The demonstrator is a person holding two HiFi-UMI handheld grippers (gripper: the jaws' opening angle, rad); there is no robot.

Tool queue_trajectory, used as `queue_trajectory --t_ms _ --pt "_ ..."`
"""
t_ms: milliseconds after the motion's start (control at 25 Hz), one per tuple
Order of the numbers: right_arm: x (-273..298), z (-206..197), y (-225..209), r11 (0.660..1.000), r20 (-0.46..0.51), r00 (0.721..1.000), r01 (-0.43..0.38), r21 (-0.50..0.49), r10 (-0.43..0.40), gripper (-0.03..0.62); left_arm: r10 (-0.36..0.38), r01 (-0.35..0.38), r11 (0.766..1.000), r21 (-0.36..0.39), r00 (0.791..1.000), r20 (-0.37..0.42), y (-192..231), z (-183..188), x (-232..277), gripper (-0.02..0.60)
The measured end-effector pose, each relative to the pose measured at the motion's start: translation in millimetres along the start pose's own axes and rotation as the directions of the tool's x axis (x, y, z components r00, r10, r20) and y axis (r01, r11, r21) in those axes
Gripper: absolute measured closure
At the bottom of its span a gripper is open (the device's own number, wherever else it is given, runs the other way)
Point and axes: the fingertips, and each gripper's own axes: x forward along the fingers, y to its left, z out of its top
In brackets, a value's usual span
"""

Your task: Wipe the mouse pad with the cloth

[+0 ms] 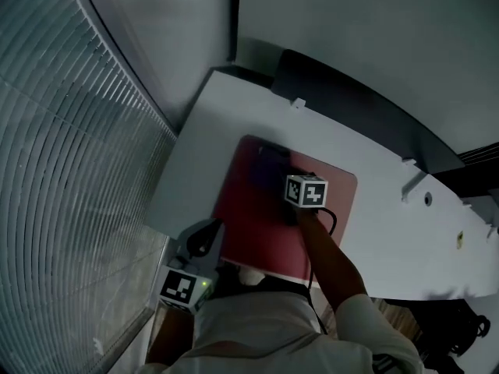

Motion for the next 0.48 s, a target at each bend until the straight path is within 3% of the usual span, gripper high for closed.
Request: queue_trajectory --t_ms 480 --pt "-97 -36 -132 0.991 -0.005 0.993 0.117 0.061 -0.117 0.543 -0.093 0.093 0.995 0.023 0.996 -0.008 -103 2 54 0.578"
